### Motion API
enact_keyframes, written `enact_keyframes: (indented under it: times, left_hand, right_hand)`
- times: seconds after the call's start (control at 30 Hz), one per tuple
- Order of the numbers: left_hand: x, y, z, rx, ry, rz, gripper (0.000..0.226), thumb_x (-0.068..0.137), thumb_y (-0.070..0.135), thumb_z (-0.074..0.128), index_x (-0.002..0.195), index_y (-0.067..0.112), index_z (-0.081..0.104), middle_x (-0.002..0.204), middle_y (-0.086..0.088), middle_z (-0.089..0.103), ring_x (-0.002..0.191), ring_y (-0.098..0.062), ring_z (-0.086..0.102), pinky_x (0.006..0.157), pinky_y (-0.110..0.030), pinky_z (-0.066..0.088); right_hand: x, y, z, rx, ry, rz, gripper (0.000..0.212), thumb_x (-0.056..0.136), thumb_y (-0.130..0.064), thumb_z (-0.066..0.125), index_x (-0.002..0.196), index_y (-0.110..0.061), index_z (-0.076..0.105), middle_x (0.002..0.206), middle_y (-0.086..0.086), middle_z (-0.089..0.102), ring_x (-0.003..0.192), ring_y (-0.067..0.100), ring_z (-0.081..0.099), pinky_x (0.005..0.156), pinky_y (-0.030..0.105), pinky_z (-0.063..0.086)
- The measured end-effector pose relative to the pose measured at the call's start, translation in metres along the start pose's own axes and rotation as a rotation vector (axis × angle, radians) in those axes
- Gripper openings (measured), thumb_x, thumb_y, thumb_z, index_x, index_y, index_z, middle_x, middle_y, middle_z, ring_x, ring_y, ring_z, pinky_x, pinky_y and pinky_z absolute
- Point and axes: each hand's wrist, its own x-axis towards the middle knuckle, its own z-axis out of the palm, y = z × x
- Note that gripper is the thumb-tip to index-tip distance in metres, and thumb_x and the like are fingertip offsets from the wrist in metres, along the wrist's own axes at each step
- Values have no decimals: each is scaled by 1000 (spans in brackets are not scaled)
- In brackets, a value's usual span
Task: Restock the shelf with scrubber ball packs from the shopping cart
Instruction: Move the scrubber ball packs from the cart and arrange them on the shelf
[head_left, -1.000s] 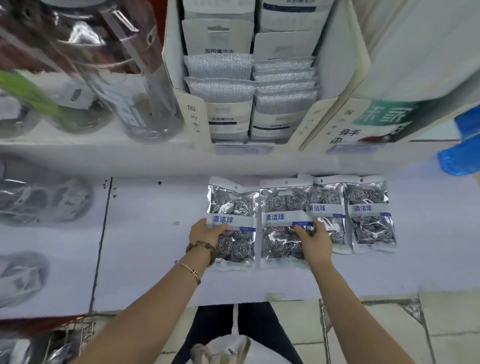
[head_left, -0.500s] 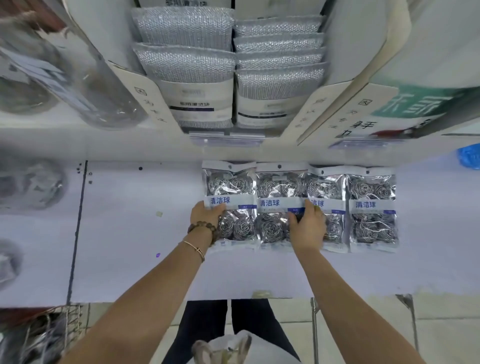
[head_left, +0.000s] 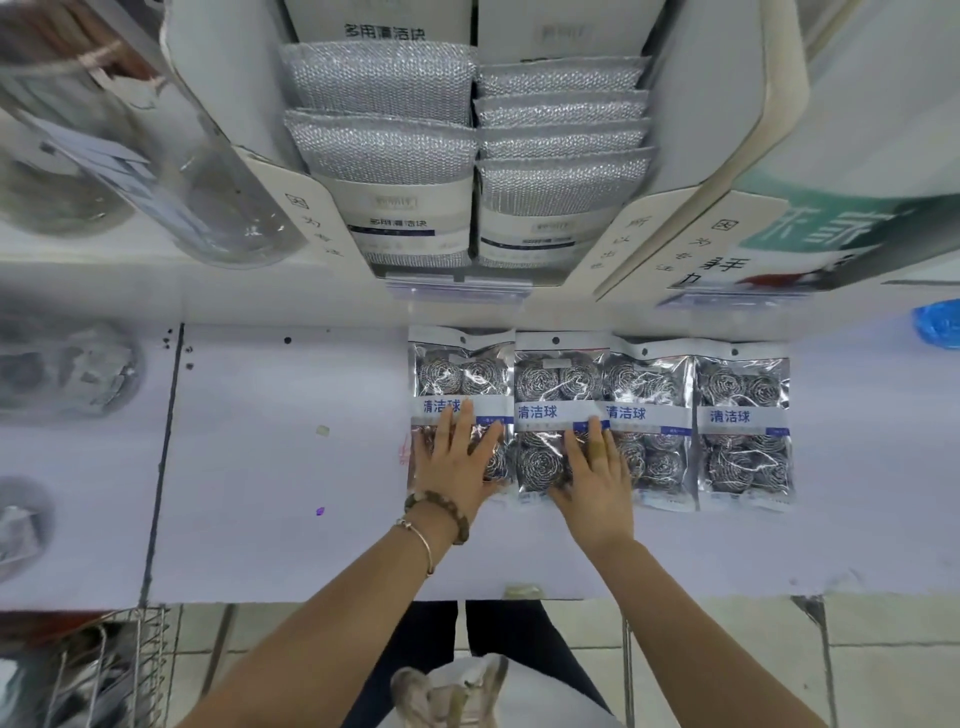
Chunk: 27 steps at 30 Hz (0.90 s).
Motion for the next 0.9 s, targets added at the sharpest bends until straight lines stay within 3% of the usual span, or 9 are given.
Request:
enact_keyframes:
  times: [0.13, 0.37, 0.53, 0.67, 0.77, 0.9]
  left_hand:
    - [2, -13, 7, 59, -4, 23, 83, 82, 58, 51, 146, 36, 2, 154, -7, -16, 141, -34, -10, 111, -58, 13]
    - [6, -4, 1, 74, -46, -14, 80, 86, 43, 57, 145, 33, 4, 153, -9, -18, 140, -36, -11, 110, -56, 20]
    - [2, 4, -10, 67, -58, -62, 73, 90, 28, 54, 145, 32, 5, 153, -9, -18, 141, -34, -11, 113, -52, 16]
    - [-10, 13, -23, -126, 6, -83, 64, 89, 21, 52, 144, 20, 18, 154, -9, 7, 140, -29, 14, 112, -46, 22]
    - [-27, 18, -33, -336, 90, -110, 53, 89, 23, 51, 138, 17, 31, 137, -9, 38, 121, -26, 44, 100, -36, 41]
    - [-60, 18, -44, -614, 211, -217, 42, 92, 24, 50, 133, 19, 41, 127, -5, 48, 109, -18, 51, 90, -26, 42]
  right_hand:
    - [8, -4, -5, -63, -89, 40, 75, 92, -39, 54, 150, -26, 9, 157, 4, -15, 145, 26, -8, 117, 43, 2]
    - [14, -7, -6, -67, -125, 30, 75, 91, -37, 56, 150, -25, 11, 157, 6, -14, 145, 29, -8, 118, 44, 6]
    - [14, -2, -17, -107, -204, -39, 74, 93, -38, 51, 150, -24, 6, 157, 11, -14, 144, 35, -6, 115, 48, 12]
    - [16, 3, -36, -86, -205, -85, 68, 91, -38, 55, 147, -23, 20, 157, 12, 6, 142, 34, 14, 112, 50, 21]
    - [11, -1, -48, 48, -86, -108, 63, 90, -27, 55, 145, -17, 26, 147, 12, 33, 131, 30, 37, 105, 45, 39]
    - [-2, -13, -57, 181, -37, -238, 58, 91, -23, 54, 143, -12, 32, 139, 12, 41, 119, 28, 46, 97, 40, 44]
